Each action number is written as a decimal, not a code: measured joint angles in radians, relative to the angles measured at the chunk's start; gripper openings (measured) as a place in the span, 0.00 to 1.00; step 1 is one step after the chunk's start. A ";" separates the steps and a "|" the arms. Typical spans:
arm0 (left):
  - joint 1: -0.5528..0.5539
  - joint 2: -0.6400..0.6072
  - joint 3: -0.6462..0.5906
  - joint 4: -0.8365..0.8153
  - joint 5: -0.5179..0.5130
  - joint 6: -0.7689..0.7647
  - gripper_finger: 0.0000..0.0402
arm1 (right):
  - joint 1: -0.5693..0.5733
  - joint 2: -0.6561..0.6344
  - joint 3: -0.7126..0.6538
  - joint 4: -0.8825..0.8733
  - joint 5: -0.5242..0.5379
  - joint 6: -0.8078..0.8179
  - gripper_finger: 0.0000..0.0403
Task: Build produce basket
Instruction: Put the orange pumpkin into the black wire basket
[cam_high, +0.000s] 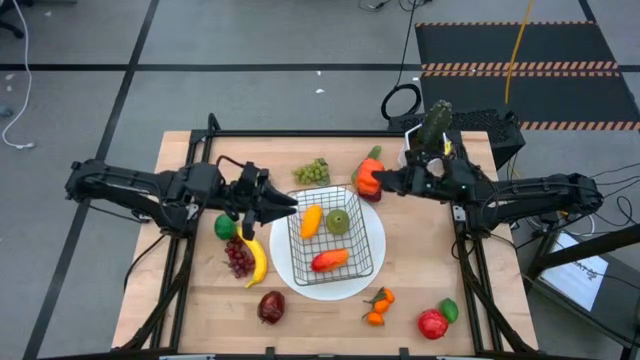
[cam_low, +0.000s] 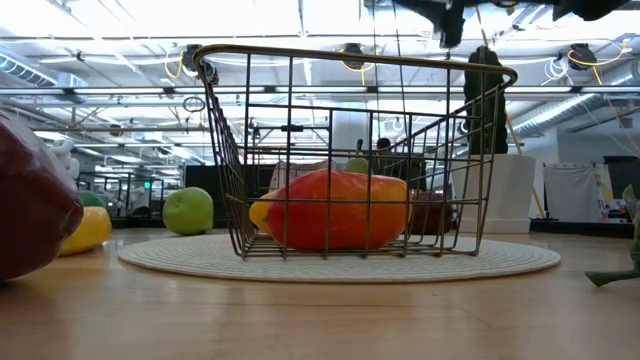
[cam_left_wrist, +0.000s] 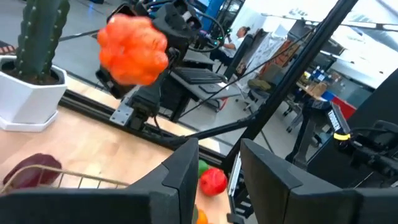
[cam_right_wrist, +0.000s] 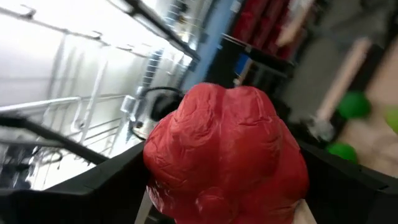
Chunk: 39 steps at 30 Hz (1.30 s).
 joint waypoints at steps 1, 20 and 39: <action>0.000 -0.002 0.000 -0.009 0.000 0.001 0.30 | 0.000 0.000 0.000 -0.025 0.000 0.028 0.88; 0.000 -0.003 0.000 -0.090 0.000 -0.004 0.30 | 0.062 0.137 0.137 -0.150 0.076 0.247 0.88; 0.000 -0.003 0.000 -0.093 -0.027 -0.042 0.30 | 0.074 0.472 0.500 -0.387 -0.088 0.039 0.88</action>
